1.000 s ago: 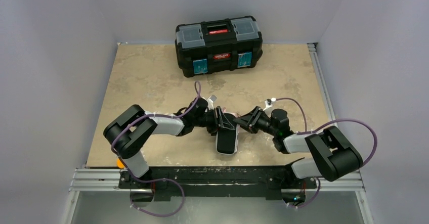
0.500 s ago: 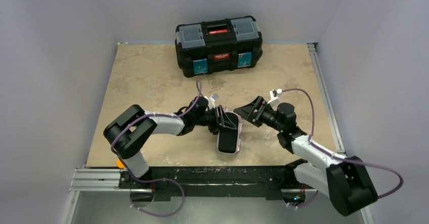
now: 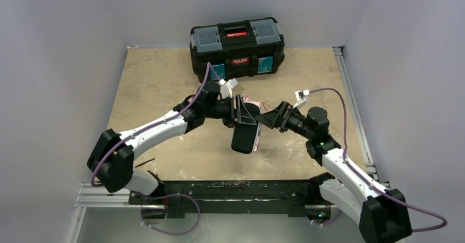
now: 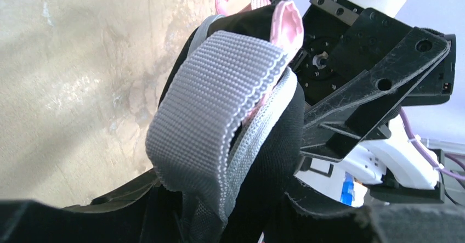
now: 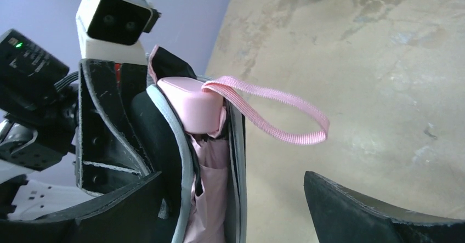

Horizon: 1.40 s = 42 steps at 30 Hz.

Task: Put away the umbrella

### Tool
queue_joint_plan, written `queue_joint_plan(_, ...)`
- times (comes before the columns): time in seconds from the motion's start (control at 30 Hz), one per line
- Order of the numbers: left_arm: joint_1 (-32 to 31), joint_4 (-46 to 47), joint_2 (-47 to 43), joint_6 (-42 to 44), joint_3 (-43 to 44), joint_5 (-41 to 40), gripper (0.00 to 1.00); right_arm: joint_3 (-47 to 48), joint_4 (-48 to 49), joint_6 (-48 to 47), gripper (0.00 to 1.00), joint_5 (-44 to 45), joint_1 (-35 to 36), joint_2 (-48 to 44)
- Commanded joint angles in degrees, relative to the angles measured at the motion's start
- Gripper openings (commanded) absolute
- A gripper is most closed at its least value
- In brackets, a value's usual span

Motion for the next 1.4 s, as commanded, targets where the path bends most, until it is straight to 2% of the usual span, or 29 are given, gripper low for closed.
queue_joint_plan(0.0, -0.03, -2.74, -1.83, 2.44, 6.20, 5.50, 0.09, 0.19, 5.77, 1.93, 0.99, -6.57, 0.11, 0.17)
queue_joint_plan(0.43, -1.01, -1.05, -0.27, 0.80, 8.99, 8.99, 0.10, -1.77, 22.31, 13.24, 0.97, -7.32, 0.13, 2.73)
queue_joint_plan(0.5, -1.36, 1.19, 0.17, 0.61, 9.38, 9.50, 0.10, -2.54, 25.50, 15.31, 0.91, -7.45, 0.16, 3.04)
queue_joint_plan(0.63, -1.96, 1.80, 0.41, 0.53, 9.68, 9.59, 0.10, -3.50, 31.43, 19.75, 0.65, -5.50, 0.15, 2.70)
queue_joint_plan(0.8, -2.47, 3.00, 1.05, -0.12, 10.76, 9.74, 0.10, -4.12, 33.05, 21.42, 0.52, -3.59, 0.15, 0.97)
queue_joint_plan(0.87, -2.77, 1.77, 1.47, 0.56, 11.88, 9.49, 0.12, -3.89, 32.47, 21.42, 0.40, -3.41, 0.14, 0.65)
queue_joint_plan(0.9, -2.80, 0.67, 1.55, 0.86, 12.30, 9.04, 0.16, -3.80, 32.16, 21.42, 0.32, -3.52, 0.07, 0.56)
queue_joint_plan(0.93, -2.80, 0.11, 1.49, 1.06, 12.65, 8.57, 0.26, -3.78, 31.95, 21.42, 0.23, -3.65, 0.13, 0.41)
queue_joint_plan(0.97, -2.80, -1.11, 1.38, 1.32, 12.93, 7.85, 0.43, -3.69, 31.34, 21.43, 0.13, -3.73, 0.11, 0.26)
queue_joint_plan(1.0, -2.80, -2.91, 1.11, 1.57, 13.23, 7.02, 0.54, -3.57, 30.64, 21.30, 0.05, -3.75, 0.15, -0.07)
queue_joint_plan(1.03, -2.80, -4.20, 0.81, 2.00, 13.60, 6.07, 0.63, -3.38, 30.05, 21.23, 0.02, -3.83, 0.15, -0.39)
queue_joint_plan(1.1, -2.80, -6.88, 0.15, 2.98, 14.37, 4.24, 0.86, -2.76, 28.28, 20.93, 0.00, -3.81, 0.11, -1.27)
queue_joint_plan(1.13, -2.80, -9.14, -0.24, 3.75, 14.84, 2.85, 0.95, -2.17, 26.95, 20.57, 0.00, -3.76, 0.15, -1.70)
queue_joint_plan(1.2, -2.74, -13.99, -1.40, 5.29, 16.08, -0.72, 0.99, -0.86, 23.83, 19.57, 0.00, -3.70, 0.11, -2.52)
queue_joint_plan(1.37, -2.71, -21.23, -5.21, 7.35, 17.21, -8.75, 1.00, 1.17, 21.27, 18.77, 0.00, -3.58, 0.16, -3.28)
